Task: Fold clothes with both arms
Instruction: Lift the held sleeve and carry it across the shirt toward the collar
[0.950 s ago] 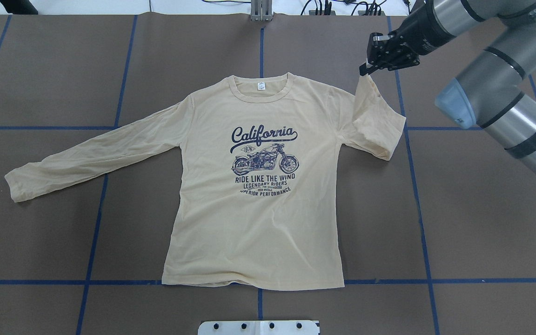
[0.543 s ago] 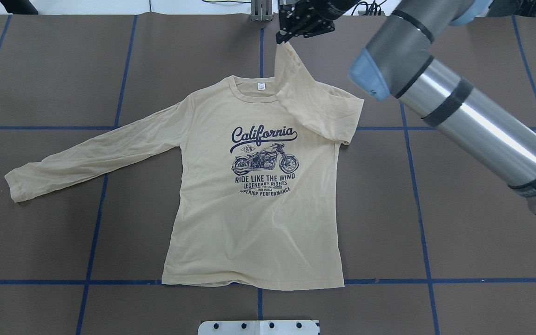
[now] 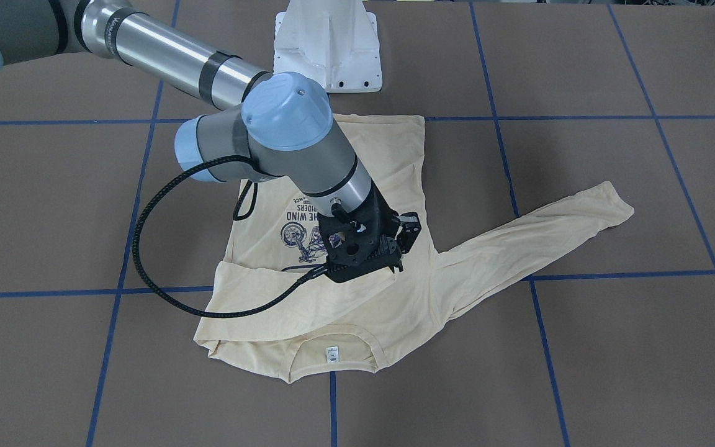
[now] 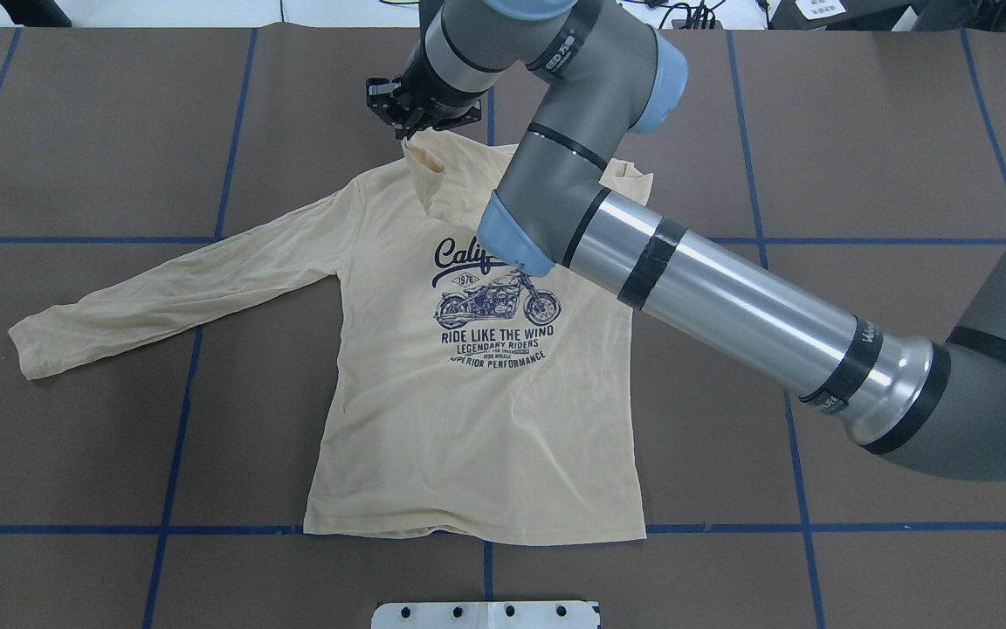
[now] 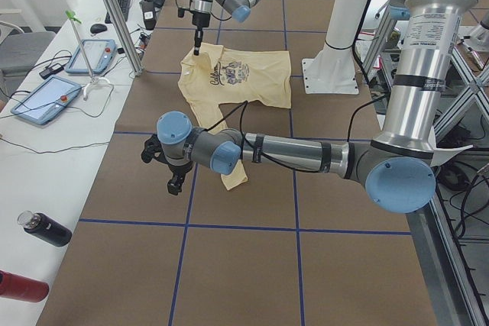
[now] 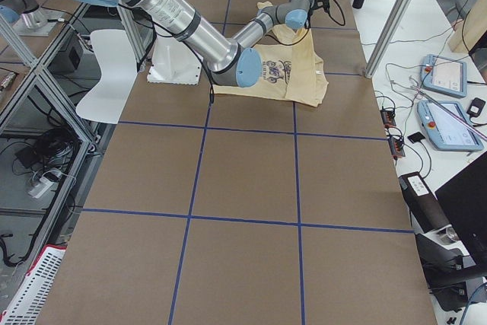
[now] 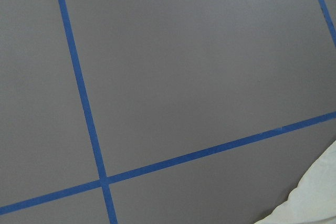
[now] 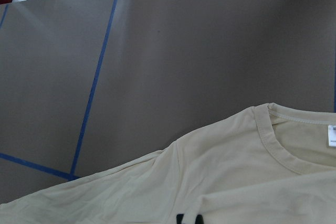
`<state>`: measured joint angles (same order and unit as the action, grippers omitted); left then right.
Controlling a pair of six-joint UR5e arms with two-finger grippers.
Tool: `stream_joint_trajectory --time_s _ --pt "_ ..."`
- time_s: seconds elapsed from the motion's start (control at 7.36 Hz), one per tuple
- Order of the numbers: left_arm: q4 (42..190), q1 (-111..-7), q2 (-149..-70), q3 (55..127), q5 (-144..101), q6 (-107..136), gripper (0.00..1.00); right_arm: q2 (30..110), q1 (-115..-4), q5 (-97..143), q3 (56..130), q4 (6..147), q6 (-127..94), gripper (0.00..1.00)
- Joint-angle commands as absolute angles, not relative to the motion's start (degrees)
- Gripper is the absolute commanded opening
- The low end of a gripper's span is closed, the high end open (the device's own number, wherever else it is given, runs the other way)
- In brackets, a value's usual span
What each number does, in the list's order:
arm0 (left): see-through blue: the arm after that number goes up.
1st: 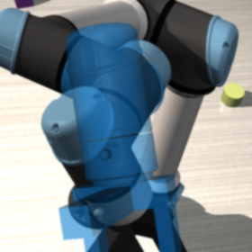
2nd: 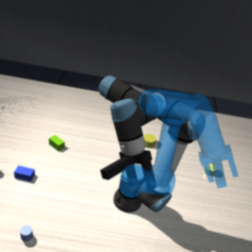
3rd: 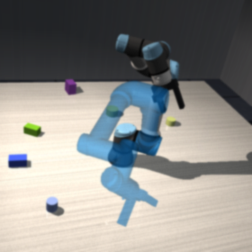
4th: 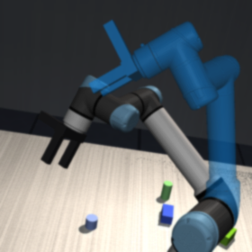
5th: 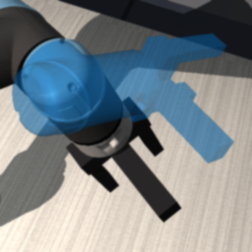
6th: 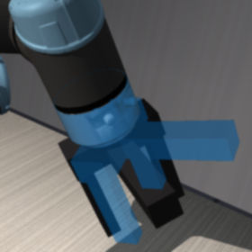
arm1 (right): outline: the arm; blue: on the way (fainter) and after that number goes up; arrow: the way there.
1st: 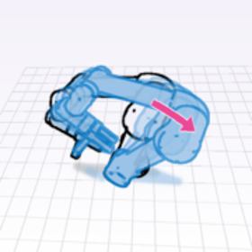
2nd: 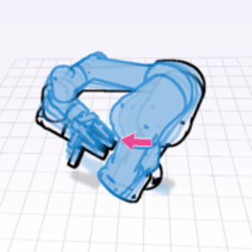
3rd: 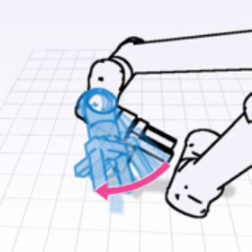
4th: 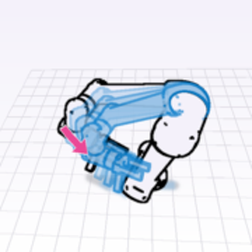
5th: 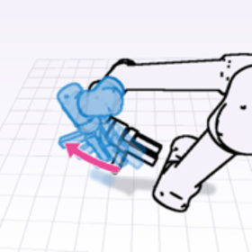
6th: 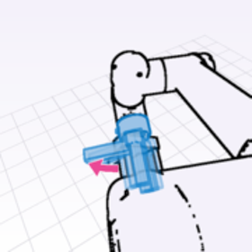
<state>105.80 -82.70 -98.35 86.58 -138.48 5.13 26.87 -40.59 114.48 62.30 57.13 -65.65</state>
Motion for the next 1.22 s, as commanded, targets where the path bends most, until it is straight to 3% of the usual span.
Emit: stream_joint_trajectory --time_s 0.0,0.68,0.81,0.95,1.09 --pt "105.82 -82.71 -98.52 86.40 -138.52 5.19 1.00 22.69 -37.18 109.52 55.14 57.04 -65.57 0.00" --pt "106.26 -82.71 -98.61 86.31 -138.52 5.19 1.00 21.19 -35.16 104.59 51.51 56.25 -65.39 0.01" --pt "106.26 -82.71 -98.61 86.40 -138.52 5.27 1.00 19.96 -34.81 103.89 50.72 56.25 -65.39 0.69" --pt "106.26 -82.71 -98.70 86.31 -138.52 5.19 1.00 19.69 -33.41 99.88 50.63 56.25 -66.87 0.98" --pt "106.26 -82.71 -98.61 86.31 -138.52 5.19 1.00 19.69 -32.88 97.84 50.71 56.25 -72.89 0.98"
